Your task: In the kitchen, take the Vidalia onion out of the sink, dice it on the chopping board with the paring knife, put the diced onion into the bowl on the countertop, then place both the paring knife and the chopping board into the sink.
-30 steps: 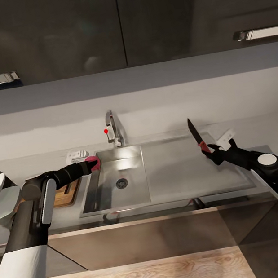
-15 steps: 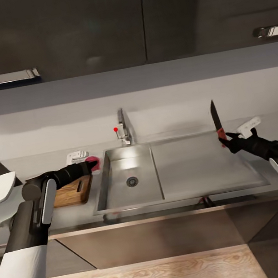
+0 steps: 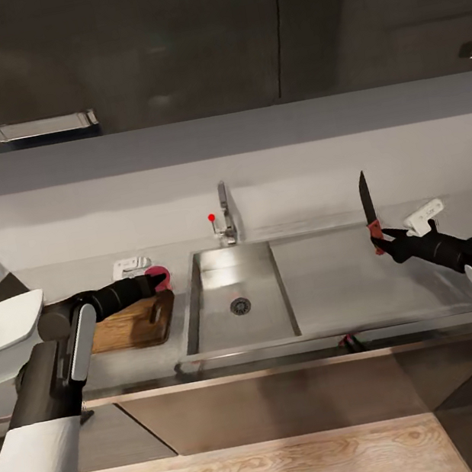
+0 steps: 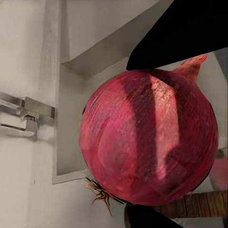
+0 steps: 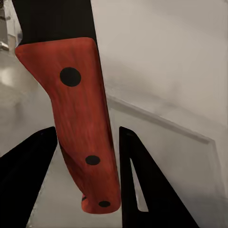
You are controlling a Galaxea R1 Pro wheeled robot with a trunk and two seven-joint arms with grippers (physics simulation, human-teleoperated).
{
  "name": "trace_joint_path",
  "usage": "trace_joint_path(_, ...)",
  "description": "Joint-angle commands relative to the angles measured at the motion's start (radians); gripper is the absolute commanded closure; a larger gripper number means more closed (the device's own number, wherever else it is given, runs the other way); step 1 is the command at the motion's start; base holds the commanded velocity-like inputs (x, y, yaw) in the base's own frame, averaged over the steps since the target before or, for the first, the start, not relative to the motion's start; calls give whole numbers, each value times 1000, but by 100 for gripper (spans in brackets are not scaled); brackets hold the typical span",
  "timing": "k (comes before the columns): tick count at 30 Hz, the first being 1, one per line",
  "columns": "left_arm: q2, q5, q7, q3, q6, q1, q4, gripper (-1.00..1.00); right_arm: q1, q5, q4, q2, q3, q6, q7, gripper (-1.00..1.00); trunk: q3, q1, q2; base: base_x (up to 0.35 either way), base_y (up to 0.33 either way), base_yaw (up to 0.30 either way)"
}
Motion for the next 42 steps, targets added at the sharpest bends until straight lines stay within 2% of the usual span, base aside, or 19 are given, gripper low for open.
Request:
trace_joint_path(1,0,2,-3,1,6,-1,0,100,-1,-5,-1,0,-1,8,3,100,-2,1,-2,71,267,0)
trace_joint_path(22,-3,1,-4,0,5,0,15,100,-1,-5,-1,0,3,5,3,100,-2,1,-2,94,287,0)
trace_joint_path(35,-3,0,-3,0,5,0,17,100,-1,-5,-1,0,3,9,3,100,-2,1,-2,9,28,-87)
trace_joint_path(42,-3,0,-3,0,5,0,17,100,0,-5,-1,4,5,9,3,100,-2,1,-2,-116,157,-21)
